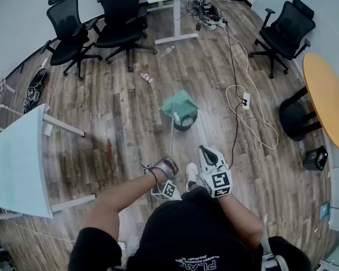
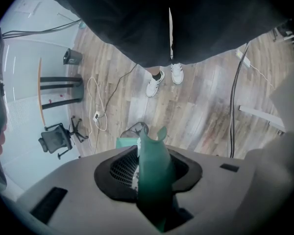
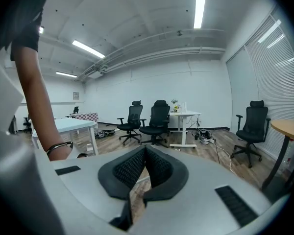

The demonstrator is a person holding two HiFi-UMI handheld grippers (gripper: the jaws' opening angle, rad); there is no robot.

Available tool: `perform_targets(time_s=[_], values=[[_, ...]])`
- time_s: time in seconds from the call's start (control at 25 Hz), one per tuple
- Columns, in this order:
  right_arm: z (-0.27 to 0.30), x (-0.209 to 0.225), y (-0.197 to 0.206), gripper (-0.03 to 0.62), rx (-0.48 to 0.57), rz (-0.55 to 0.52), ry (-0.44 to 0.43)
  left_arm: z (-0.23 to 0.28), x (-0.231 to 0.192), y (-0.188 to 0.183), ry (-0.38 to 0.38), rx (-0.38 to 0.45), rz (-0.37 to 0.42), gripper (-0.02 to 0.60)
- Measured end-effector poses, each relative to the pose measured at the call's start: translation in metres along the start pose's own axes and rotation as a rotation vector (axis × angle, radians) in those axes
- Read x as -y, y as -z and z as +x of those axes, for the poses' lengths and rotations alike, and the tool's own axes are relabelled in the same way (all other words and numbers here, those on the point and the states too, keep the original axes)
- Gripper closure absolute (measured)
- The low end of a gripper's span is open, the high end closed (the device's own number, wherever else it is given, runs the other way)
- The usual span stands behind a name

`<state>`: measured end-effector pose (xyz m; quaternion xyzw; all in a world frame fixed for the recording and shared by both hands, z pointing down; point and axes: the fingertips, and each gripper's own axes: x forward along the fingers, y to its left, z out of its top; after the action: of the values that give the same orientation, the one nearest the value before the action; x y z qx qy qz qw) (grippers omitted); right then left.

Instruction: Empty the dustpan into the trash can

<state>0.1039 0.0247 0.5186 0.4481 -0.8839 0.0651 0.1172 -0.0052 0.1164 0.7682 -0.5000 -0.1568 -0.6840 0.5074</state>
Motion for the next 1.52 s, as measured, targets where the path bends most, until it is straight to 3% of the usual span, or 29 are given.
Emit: perform_targets(time_s=[0.36, 0.6, 0.76, 1.16, 1.4, 1.52], values=[[-0.003, 0.005, 0.003, 0.577, -0.007, -0.002, 0.020, 0.006, 0.005, -0.018, 0.001, -0.007, -0.072, 0.434], [-0.003, 0.007, 0.001, 0.577, -0.002, 0.019, 0.029, 0.005, 0.007, -0.011, -0.008, 0.004, -0.076, 0.434], [0.000, 0.003, -0.004, 0.577, 0.007, 0.020, 0.023, 0.000, 0.001, -0.005, -0.029, 0.034, -0.141, 0.434], [0.001, 0.011, -0.002, 0.577, 0.002, -0.006, 0.029, -0.028, -0.043, 0.019, -0.111, 0.173, -0.543, 0.440], [0.004, 0.016, -0.003, 0.577, 0.002, -0.012, 0.043, -0.042, -0.074, 0.058, -0.190, 0.223, -0.890, 0.448], [0.005, 0.015, -0.004, 0.577, -0.002, -0.017, 0.036, -0.051, -0.090, 0.084, -0.270, 0.221, -1.035, 0.469]])
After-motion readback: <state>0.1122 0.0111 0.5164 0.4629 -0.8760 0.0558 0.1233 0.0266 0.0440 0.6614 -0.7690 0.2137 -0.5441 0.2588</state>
